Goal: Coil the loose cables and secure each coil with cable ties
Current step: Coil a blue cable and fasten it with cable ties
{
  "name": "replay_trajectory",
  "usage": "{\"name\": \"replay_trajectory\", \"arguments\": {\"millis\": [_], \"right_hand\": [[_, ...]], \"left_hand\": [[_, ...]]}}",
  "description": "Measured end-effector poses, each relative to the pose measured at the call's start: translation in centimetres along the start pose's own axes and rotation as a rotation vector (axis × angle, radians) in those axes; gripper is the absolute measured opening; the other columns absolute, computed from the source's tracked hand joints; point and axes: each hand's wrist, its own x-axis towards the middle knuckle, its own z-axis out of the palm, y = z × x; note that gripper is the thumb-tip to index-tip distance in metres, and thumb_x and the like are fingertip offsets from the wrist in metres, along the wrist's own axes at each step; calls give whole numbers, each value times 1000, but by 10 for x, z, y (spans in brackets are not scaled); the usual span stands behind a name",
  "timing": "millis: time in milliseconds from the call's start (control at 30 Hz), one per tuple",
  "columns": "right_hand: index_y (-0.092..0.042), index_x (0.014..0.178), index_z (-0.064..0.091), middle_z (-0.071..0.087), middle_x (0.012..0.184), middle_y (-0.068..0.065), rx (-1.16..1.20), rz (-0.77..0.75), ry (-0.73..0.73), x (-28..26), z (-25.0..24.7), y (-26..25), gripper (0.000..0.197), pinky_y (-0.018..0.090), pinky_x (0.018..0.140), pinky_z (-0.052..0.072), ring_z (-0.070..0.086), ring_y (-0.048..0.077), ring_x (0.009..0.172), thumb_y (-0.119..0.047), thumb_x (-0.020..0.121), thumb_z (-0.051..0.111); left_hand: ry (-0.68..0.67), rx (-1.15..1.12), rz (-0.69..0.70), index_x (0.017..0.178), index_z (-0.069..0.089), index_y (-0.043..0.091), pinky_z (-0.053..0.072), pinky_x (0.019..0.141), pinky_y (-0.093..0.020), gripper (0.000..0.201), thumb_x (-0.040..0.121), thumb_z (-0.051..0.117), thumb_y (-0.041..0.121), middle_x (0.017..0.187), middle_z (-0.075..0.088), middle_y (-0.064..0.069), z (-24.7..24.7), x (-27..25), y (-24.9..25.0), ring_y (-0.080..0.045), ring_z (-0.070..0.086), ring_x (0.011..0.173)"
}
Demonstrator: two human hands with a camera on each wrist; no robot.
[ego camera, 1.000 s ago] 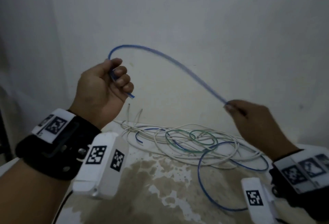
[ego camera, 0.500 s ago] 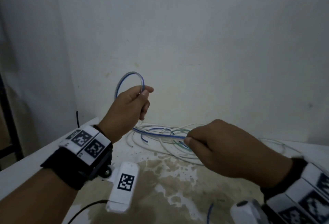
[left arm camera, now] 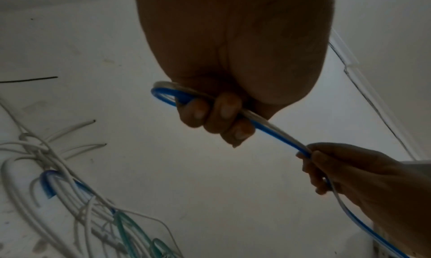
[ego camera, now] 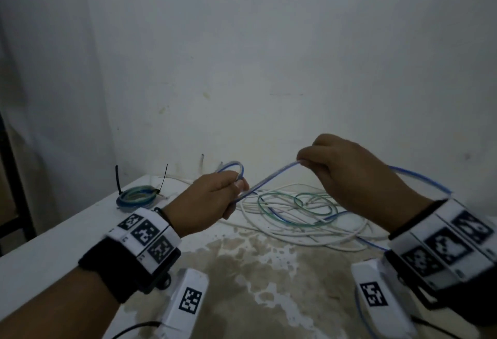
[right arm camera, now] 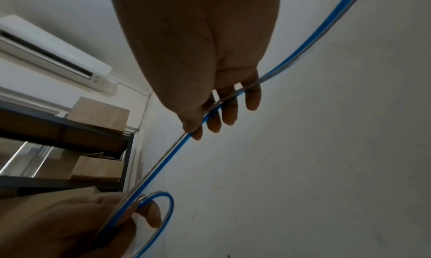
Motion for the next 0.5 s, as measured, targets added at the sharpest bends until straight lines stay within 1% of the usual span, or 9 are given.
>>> {"name": "replay_trajectory", "arguments": {"millis": [33,100,133,200,233,300,367,433,500], "right_hand": [[-13,89,68,56,78,6,28,25,-1,1,4,2,17,43,63,49,56,31,69,-18,94,53],[-15,88,65,54,78,3,83,70,-18,3,9,3,17,46,73,47,53,29,74,-18,96,50],[-16,87,63,54,78,2,110,84,-40,5,8,0,18,45,78,45,52,27,77,-19,97,48],[-21,84,61,59,82,0,179,125,-123,7,2,-3,20,38,83,42,54,23,83,-23,98,46],[-24,82,60,61,84,-2,227,152,-175,8,-1,-4,22,32,82,41,55,20,84,-25,98,46],[-27,75,58,61,78,-4,333,205,-253,10,-7,-3,26,25,71,39,55,14,75,-28,98,45],[-26,70,60,56,68,-4,493,272,-259,11,-6,1,30,26,65,37,51,13,66,-33,96,47],[-22,66,62,55,62,-8,664,352,-195,12,-2,1,36,28,65,37,50,9,64,-51,86,52],[-24,72,64,53,58,-4,709,368,-138,13,8,2,44,30,63,37,49,11,59,-67,69,53]], "left_hand": [[-10,-31,-14,74,49,2,33,51,-28,37,101,40,26,48,44,4,3,0,0,-14,38,44],[-32,-149,-77,81,54,-6,30,47,-23,36,102,38,19,47,38,6,6,-1,1,-11,33,41],[-49,-189,-112,85,56,-7,28,43,-21,35,102,35,16,46,37,3,6,-3,3,-12,31,39],[-66,-216,-157,84,60,-4,27,41,-21,37,100,32,12,47,38,-7,2,-5,4,-17,30,40],[-68,-228,-168,81,61,-2,29,41,-21,38,100,31,12,49,40,-10,0,-7,3,-19,32,41],[-91,-341,-221,80,63,2,29,41,-22,38,99,32,14,48,39,-8,-6,-11,1,-19,30,39],[-107,-500,-249,84,65,4,25,40,-22,35,98,36,19,47,33,-4,-8,-15,2,-15,25,36],[-104,-675,-266,87,65,4,22,38,-21,32,93,42,26,46,29,0,-8,-18,6,-11,21,33],[-123,-833,-310,85,66,4,19,35,-19,34,92,43,29,45,28,3,-9,-19,11,-7,20,32]]}}
